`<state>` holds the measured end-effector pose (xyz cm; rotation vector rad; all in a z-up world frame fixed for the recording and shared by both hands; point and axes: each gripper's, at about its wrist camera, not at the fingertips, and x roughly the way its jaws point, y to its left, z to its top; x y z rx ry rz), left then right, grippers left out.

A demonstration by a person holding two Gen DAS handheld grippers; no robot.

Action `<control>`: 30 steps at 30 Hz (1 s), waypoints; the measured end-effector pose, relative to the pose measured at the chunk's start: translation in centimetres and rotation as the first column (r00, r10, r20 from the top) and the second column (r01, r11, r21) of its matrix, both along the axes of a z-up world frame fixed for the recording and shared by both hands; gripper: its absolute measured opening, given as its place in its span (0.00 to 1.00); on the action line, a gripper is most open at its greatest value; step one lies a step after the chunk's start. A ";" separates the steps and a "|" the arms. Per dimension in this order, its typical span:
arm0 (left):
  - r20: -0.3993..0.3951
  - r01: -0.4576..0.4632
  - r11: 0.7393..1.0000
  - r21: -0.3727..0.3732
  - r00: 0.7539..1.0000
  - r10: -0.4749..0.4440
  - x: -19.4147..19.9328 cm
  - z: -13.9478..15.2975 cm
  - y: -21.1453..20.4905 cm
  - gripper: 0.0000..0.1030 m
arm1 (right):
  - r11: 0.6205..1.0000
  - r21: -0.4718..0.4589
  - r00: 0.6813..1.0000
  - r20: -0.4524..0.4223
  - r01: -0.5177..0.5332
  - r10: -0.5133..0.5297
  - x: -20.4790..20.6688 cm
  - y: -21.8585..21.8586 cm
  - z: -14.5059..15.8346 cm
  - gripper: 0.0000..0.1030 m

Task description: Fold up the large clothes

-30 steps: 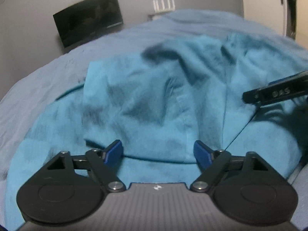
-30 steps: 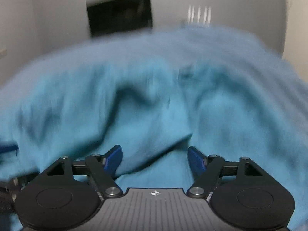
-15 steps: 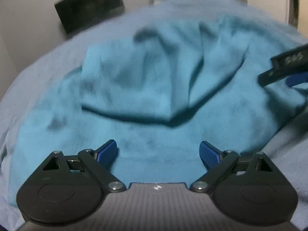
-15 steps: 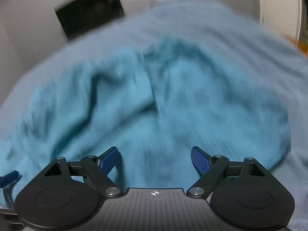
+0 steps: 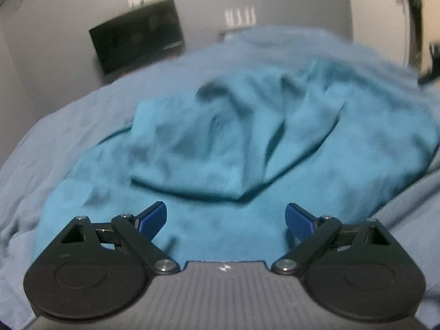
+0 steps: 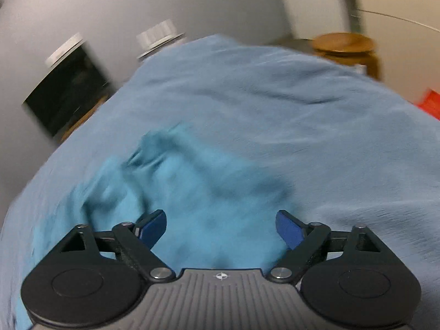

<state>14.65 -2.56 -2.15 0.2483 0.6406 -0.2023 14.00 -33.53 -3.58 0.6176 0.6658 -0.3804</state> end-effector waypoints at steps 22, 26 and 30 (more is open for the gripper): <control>-0.130 0.182 0.983 -0.028 0.974 -0.184 1.1 -1.8 -2.2 0.99 | 0.878 0.475 0.994 0.054 0.059 -0.096 1.6 -1.3 -7.0 0.31; 0.043 0.170 0.977 -0.130 0.985 -0.166 0.1 1.3 -1.0 0.99 | 0.869 0.489 0.965 0.255 -0.072 -0.063 0.3 -0.4 -5.0 0.39; 0.086 0.020 0.988 -0.155 0.996 -0.006 2.0 1.7 -0.9 0.99 | 0.850 0.525 0.982 0.178 -0.041 -0.063 1.9 -0.5 -6.4 0.64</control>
